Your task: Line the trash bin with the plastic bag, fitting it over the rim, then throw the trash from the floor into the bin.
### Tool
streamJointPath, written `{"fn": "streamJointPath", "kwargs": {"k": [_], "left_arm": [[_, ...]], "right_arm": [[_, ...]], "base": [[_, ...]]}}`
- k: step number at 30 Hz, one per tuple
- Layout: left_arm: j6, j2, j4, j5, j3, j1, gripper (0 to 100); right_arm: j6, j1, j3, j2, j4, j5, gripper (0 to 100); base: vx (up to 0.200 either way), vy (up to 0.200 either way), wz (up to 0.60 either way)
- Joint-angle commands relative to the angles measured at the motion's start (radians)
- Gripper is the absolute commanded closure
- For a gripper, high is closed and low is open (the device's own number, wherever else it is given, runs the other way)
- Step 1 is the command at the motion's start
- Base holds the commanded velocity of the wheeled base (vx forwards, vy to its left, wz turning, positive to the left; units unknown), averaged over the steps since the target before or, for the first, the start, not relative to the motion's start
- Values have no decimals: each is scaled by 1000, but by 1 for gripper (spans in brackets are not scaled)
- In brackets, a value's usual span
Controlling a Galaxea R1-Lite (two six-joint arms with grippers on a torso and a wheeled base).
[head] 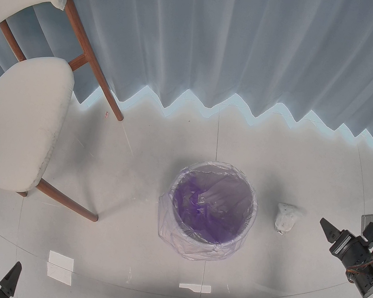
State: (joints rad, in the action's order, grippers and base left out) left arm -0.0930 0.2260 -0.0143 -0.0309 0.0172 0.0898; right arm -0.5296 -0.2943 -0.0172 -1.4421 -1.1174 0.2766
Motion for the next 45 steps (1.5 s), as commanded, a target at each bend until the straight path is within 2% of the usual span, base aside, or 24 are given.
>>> {"fn": "streamJointPath", "kwargs": {"k": [1, 3, 5, 7, 10, 13, 15, 19, 20, 22, 23, 24, 25, 27, 30, 34, 35, 40, 43, 45], "left_arm": [[50, -224, -6, -18, -17, -90, 0], [53, -226, -4, -18, -17, -87, 0], [102, -226, 14, 20, -17, -87, 0], [111, -226, 17, 34, -17, -87, 0], [107, -226, 17, 32, -17, -87, 0], [96, -226, 16, 29, -17, -87, 0], [93, -226, 14, 29, -17, -87, 0], [95, -226, 13, 29, -17, -88, 0], [95, -226, 13, 29, -17, -88, 0], [90, -226, 11, 29, -17, -88, 0], [88, -226, 11, 29, -17, -88, 0], [88, -226, 11, 29, -17, -88, 0], [87, -226, 11, 28, -17, -88, 0], [84, -226, 11, 28, -17, -88, 0], [79, -226, 11, 28, -17, -88, 0], [79, -226, 11, 28, -17, -88, 0], [79, -226, 11, 28, -17, -88, 0], [78, -226, 13, 22, -17, -88, 0], [78, -226, 13, 22, -17, -88, 0], [76, -226, 11, 20, -17, -88, 0]], "right_arm": [[-26, 72, 17, 226, 90, 39, 0], [-4, 76, 17, 275, 85, 38, 0], [79, 78, 17, 336, 93, 33, 0], [141, 86, 17, 359, 87, 23, 0], [224, 149, 17, 405, 96, 0, 0], [246, 216, 17, 482, 143, -7, 0], [253, 268, 17, 563, 232, -7, 0], [295, 282, 17, 709, 400, -10, 0], [344, 273, 17, 795, 492, -25, 0], [392, 254, 17, 899, 590, -77, 0], [396, 248, 17, 939, 647, -108, 0], [396, 248, 17, 939, 647, -108, 0], [385, 250, 17, 988, 755, -122, 0], [358, 250, 14, 1013, 834, -122, 0], [338, 241, -23, 990, 874, -134, 0], [339, 216, -115, 792, 895, -272, 0], [338, 218, -139, 723, 889, -287, 0], [281, 241, -237, 420, 849, -292, 0], [246, 247, -250, 305, 821, -290, 0], [230, 277, -247, 189, 808, -289, 0]], "base": [[0, 0, 0], [0, 0, 0], [0, 0, 0], [0, 0, 0], [0, 0, 0], [0, 0, 0], [0, 0, 0], [0, 0, 0], [0, 0, 0], [0, 0, 0], [0, 0, 0], [0, 0, 0], [0, 0, 0], [0, 0, 0], [0, 0, 0], [0, 0, 0], [0, 0, 0], [0, 0, 0], [0, 0, 0], [0, 0, 0]]}}
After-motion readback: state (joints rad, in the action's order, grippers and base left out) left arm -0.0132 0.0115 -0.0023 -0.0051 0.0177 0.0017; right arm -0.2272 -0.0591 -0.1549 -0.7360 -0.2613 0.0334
